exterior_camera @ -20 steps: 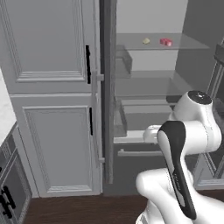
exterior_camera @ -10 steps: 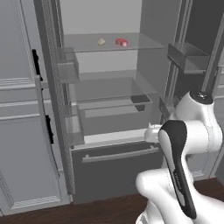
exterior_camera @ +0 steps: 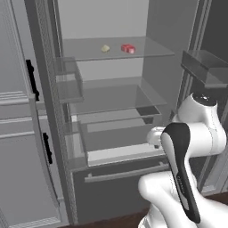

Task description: Place one garlic and one steak in each tupperware on the nearby counter, to pack two identical lunches.

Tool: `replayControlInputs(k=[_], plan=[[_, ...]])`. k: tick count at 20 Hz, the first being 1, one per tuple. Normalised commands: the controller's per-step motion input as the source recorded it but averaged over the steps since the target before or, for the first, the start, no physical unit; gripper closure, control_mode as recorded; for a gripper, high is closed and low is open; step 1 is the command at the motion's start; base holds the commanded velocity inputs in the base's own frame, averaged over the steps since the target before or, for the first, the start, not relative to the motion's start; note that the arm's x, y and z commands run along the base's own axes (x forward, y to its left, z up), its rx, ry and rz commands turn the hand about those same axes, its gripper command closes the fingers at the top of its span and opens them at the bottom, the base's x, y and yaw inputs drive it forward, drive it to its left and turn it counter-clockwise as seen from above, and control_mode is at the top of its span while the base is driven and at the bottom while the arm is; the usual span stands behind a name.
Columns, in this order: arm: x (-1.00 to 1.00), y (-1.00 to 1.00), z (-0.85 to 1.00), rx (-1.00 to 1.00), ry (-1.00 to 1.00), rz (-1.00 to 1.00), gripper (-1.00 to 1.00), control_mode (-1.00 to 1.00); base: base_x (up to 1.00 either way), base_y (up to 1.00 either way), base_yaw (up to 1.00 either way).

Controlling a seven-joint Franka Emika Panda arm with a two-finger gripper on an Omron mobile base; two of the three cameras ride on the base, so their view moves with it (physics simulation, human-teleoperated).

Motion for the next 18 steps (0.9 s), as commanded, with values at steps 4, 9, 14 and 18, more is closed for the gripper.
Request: replayControlInputs(k=[4, 9, 14, 18], plan=[[0.0, 0.0, 0.0, 0.0, 0.0, 0.0, -1.0, 1.0, 0.69, 0.3, -0.05], [0.06, 0.01, 0.0, -0.01, -0.08, -0.01, -1.0, -1.0, 0.25, 0.1, -0.02], [0.08, 0.01, 0.46, -0.07, -0.41, 0.0, -1.0, -1.0, 0.0, 0.0, 0.0], [0.1, 0.0, 0.84, -0.03, -0.35, 0.0, -1.0, -1.0, 0.0, 0.0, 0.0]])
